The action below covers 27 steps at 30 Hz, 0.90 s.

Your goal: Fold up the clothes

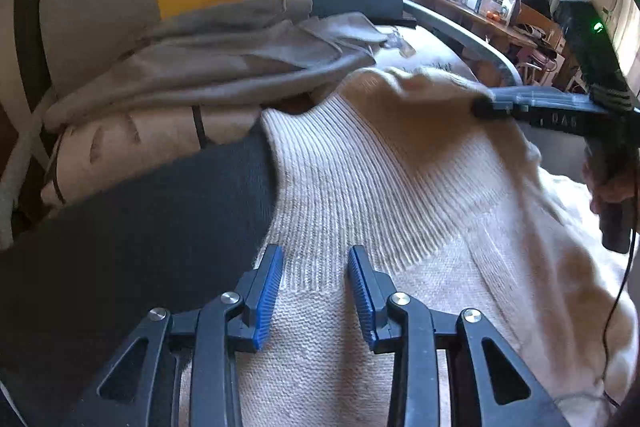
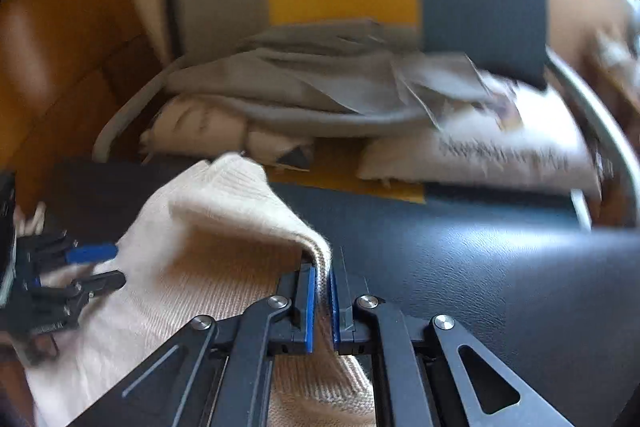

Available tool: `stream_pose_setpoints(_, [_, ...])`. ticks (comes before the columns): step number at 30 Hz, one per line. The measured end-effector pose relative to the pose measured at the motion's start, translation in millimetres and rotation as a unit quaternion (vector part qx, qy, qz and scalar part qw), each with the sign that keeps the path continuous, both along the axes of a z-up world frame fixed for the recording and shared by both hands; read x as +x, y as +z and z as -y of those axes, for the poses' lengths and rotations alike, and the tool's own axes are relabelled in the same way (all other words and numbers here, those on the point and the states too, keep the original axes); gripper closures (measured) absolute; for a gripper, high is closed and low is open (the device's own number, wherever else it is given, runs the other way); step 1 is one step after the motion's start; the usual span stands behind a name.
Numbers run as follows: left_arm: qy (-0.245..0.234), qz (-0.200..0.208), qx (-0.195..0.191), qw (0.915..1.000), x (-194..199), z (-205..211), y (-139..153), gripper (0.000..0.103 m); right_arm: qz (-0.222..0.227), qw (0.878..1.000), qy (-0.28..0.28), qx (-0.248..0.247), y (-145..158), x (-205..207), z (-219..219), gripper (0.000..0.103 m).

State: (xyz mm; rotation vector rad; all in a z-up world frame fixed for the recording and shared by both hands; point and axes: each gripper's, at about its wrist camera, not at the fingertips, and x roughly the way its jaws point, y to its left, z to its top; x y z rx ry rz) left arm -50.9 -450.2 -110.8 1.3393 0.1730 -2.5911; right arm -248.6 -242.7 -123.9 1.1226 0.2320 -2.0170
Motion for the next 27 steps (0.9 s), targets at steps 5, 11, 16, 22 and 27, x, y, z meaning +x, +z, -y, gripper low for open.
stream_pose_setpoints(5, [0.005, -0.002, -0.038, 0.9993, -12.4, -3.4, -6.1, 0.064, 0.175, 0.974, -0.094, -0.104, -29.0, -46.0, -29.9, 0.097])
stream_pose_setpoints(11, [0.059, -0.042, -0.009, 0.9973, 21.9, 9.1, 29.9, 0.064, 0.092, 0.986, -0.111, -0.085, 9.0, -26.7, -56.5, 0.075])
stream_pose_setpoints(16, [0.110, -0.131, 0.088, 0.9814, 116.4, 18.8, 81.0, 0.064, 0.030, 0.993, -0.021, -0.109, 57.9, 48.6, -81.2, 0.045])
stream_pose_setpoints(22, [0.142, -0.095, 0.108, 0.9795, 262.6, -13.0, 57.9, 0.064, 0.030, 0.990, 0.084, -0.108, 59.7, 189.3, -108.3, 0.030])
stream_pose_setpoints(27, [0.158, -0.059, 0.169, 0.9710, 349.5, -50.9, 17.7, 0.062, 0.039, 0.994, 0.081, -0.066, 28.9, 274.7, -125.7, 0.030])
